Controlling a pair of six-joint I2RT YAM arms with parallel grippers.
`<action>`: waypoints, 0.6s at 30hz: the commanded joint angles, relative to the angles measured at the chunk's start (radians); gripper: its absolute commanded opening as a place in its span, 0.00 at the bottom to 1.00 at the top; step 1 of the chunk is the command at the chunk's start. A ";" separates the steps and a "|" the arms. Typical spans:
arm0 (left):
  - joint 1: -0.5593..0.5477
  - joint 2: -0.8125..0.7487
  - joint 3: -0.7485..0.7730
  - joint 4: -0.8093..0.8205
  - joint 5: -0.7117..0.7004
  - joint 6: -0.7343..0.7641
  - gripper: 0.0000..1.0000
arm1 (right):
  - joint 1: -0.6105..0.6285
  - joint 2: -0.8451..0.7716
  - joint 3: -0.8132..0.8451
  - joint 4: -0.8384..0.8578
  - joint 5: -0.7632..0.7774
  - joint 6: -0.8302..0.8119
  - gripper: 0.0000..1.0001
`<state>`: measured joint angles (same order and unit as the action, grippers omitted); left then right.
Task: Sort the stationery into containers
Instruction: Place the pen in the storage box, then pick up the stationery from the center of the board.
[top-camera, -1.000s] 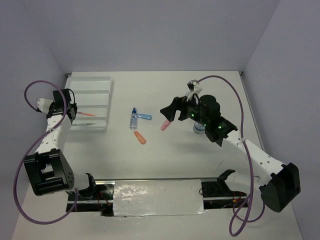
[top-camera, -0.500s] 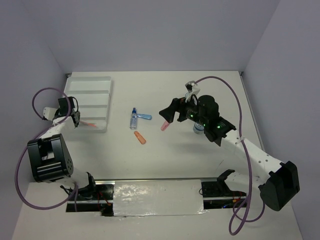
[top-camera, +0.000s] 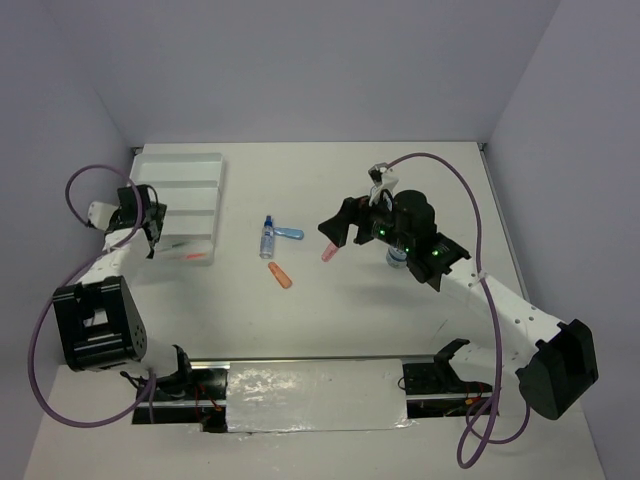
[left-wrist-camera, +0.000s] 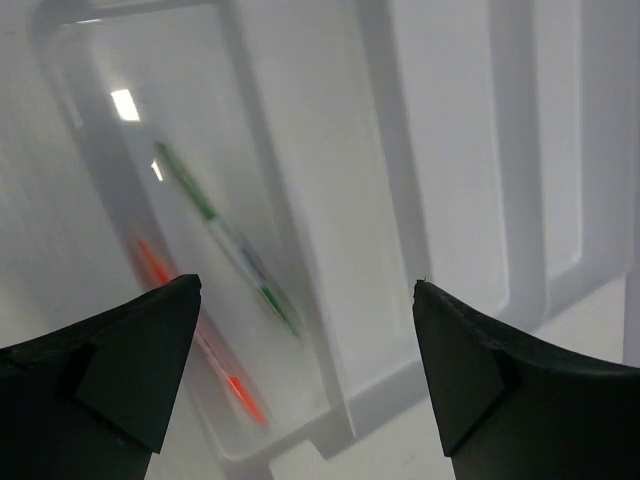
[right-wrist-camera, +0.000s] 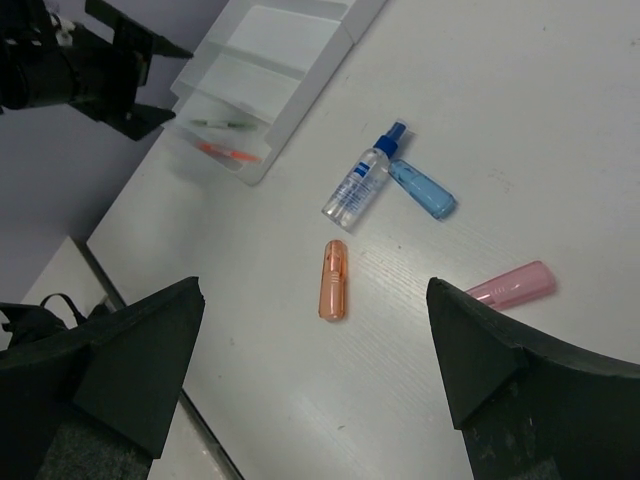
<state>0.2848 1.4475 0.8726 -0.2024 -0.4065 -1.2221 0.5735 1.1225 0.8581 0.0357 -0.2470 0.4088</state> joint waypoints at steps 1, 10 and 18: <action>-0.129 -0.067 0.162 -0.047 -0.012 0.161 0.99 | 0.003 -0.010 0.033 -0.020 0.041 -0.034 1.00; -0.775 -0.006 0.316 -0.540 -0.279 -0.133 0.99 | -0.029 -0.024 0.119 -0.290 0.296 -0.001 1.00; -0.903 0.108 0.289 -0.480 -0.147 -0.189 0.96 | -0.035 -0.043 0.091 -0.292 0.252 -0.001 1.00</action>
<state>-0.6128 1.5219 1.1439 -0.6563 -0.5694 -1.3670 0.5404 1.1179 0.9329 -0.2485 -0.0063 0.4038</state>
